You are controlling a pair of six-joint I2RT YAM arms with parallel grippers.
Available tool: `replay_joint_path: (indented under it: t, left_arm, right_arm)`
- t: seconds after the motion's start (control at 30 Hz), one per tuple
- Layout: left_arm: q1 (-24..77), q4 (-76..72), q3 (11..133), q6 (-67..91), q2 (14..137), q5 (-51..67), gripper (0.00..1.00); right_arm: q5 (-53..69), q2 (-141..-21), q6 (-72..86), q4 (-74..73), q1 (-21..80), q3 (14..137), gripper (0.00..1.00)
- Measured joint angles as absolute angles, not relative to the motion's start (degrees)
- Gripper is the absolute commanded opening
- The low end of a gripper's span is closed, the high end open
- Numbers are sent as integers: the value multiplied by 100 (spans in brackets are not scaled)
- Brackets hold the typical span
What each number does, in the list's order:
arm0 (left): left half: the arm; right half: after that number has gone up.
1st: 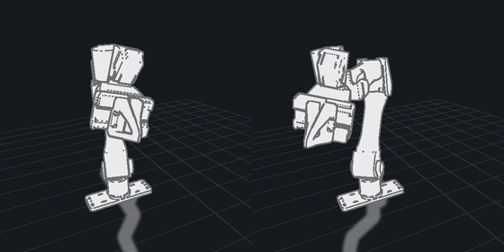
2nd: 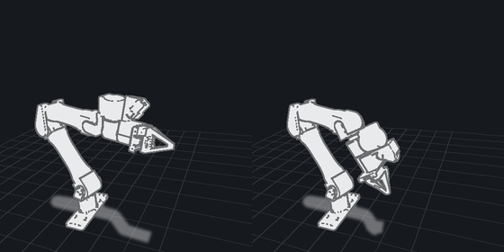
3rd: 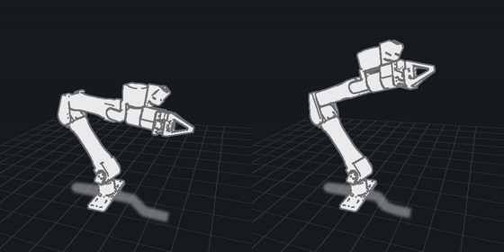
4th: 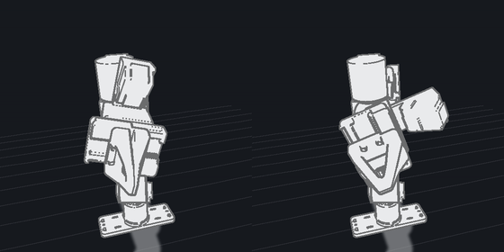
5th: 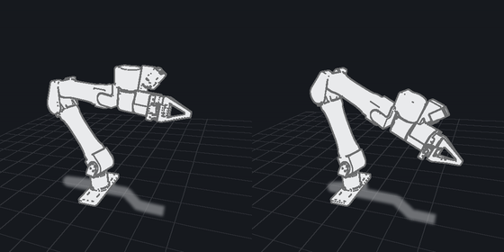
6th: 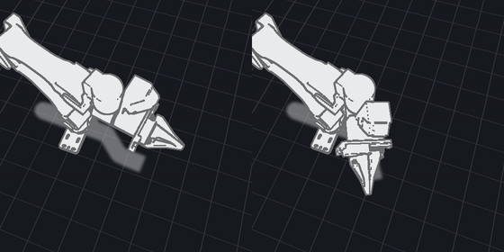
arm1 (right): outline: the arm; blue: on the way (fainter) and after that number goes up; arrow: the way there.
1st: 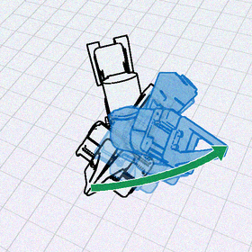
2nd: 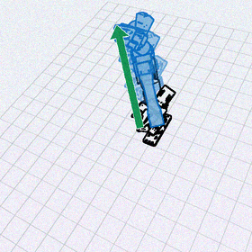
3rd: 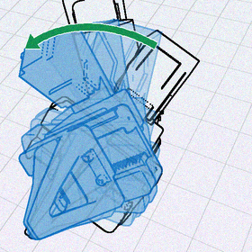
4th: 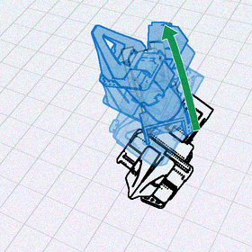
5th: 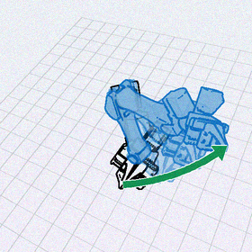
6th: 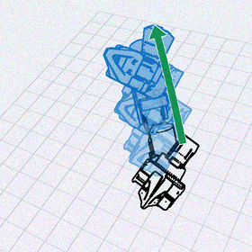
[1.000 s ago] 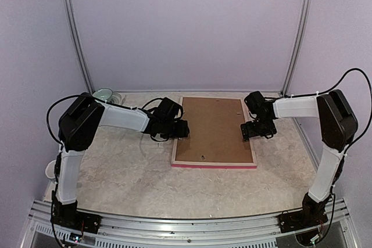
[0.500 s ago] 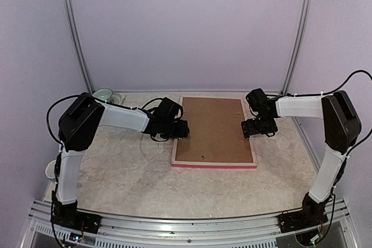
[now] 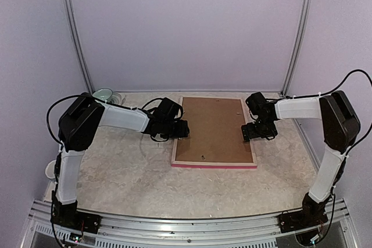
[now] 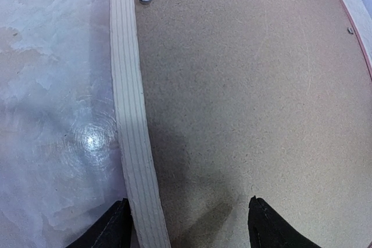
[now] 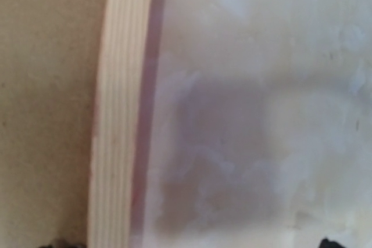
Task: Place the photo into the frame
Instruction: Press the fastener onto the backboard.
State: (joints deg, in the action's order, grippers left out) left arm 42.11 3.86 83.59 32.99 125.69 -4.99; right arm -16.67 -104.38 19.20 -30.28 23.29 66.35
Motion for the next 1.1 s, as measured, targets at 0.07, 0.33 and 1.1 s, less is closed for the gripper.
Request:
replay_joint_path:
  t: [0.07, 0.33, 1.1]
  left_arm:
    - [4211, 386, 8359, 3299, 12569, -502, 68]
    - [4211, 384, 8359, 3299, 12569, -499, 68]
    - [4209, 375, 8353, 3317, 12569, -510, 68]
  right_arm:
    - [-1649, -10449, 1920, -3004, 2329, 6635, 99]
    - [-1623, -10510, 1938, -2993, 2329, 6659, 99]
    - [-991, -10464, 2071, -2991, 2025, 6670, 98]
